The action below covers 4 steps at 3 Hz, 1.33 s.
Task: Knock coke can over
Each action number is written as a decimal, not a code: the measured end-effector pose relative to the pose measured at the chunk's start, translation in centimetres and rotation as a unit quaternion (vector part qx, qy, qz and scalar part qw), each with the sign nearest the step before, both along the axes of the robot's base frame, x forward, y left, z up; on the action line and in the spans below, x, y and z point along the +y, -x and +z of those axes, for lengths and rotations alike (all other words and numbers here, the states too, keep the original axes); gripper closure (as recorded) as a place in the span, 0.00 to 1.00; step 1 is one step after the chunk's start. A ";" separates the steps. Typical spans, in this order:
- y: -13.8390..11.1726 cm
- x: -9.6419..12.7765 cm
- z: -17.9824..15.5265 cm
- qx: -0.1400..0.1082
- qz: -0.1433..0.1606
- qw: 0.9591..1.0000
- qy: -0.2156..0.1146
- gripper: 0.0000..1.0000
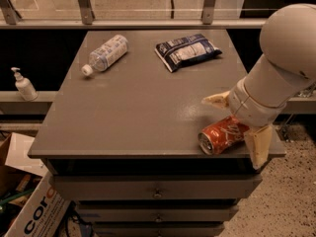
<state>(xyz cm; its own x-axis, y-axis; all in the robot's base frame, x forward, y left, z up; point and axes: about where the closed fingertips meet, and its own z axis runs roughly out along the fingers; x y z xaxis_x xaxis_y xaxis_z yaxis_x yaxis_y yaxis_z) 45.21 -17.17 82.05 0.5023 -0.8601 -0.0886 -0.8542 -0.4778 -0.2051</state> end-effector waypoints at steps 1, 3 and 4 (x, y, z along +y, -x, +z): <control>-0.6 -0.2 0.8 -0.003 -0.009 1.000 -0.018 0.00; -2.4 -3.0 3.7 0.022 -0.124 0.979 -0.160 0.00; -1.7 -4.6 4.8 0.044 -0.186 0.948 -0.254 0.00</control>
Offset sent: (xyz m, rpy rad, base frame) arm 0.0368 -0.0204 0.0566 0.3489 0.0249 -0.2443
